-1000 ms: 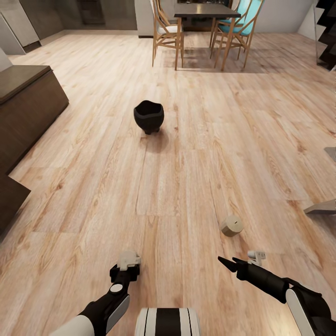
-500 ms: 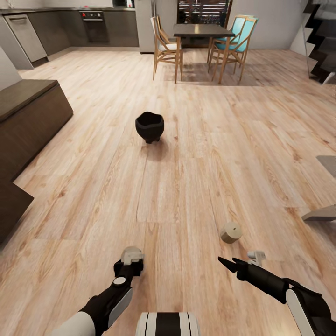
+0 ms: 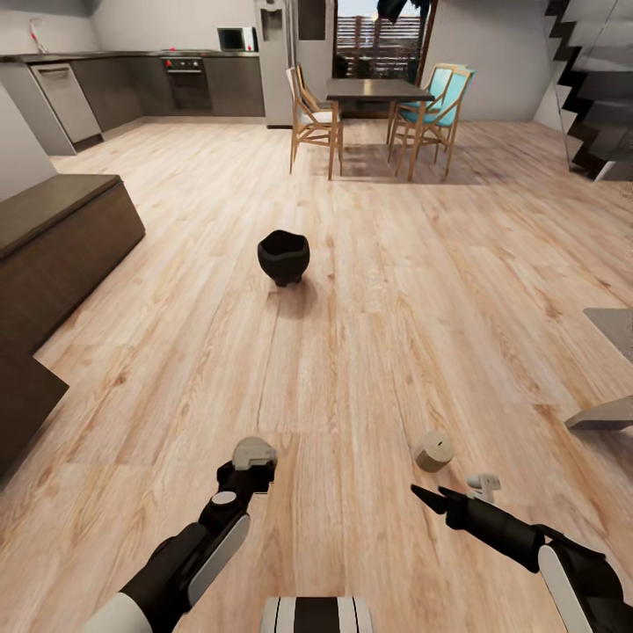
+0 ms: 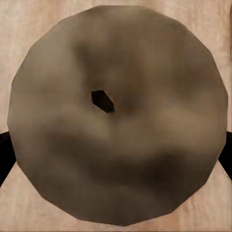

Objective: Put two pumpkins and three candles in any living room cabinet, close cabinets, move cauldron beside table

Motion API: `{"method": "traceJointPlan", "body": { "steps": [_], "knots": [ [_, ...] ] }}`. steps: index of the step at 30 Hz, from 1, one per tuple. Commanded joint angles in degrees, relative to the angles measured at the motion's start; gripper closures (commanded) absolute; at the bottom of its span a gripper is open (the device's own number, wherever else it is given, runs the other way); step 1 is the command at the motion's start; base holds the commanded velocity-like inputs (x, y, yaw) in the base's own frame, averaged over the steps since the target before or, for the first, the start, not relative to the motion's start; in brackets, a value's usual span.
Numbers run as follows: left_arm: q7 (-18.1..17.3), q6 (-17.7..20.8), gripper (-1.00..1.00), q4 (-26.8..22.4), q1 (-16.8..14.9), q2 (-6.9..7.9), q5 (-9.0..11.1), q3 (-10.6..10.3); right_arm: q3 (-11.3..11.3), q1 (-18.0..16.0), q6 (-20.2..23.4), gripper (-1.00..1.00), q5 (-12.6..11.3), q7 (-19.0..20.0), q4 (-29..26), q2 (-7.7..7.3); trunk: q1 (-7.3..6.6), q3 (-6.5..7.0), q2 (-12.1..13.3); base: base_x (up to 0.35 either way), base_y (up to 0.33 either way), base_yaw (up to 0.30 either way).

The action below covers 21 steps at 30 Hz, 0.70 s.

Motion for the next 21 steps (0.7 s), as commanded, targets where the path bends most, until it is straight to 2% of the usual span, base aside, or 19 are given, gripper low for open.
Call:
{"method": "traceJointPlan", "body": {
  "steps": [1,11,21],
  "knots": [
    [1.1,0.9,1.0,-1.8,0.3,0.73,0.8,-0.3,-0.1,0.0,0.4,-1.0,-0.3,0.0,0.1,0.0,-0.03,0.18,0.0,0.0,0.0,0.0],
    [3.1,2.9,1.0,-5.1,1.6,3.0,1.6,-0.2,0.0,0.0,0.3,-1.0,-0.2,0.1,0.2,0.03,-0.29,2.4,0.1,-0.012,0.0,0.0],
    [3.2,3.0,1.0,-5.2,2.4,3.29,1.6,-0.1,0.0,0.0,0.2,-1.0,0.7,0.0,0.2,0.13,-0.55,4.61,0.3,-0.139,0.0,0.0]
  ]
}}
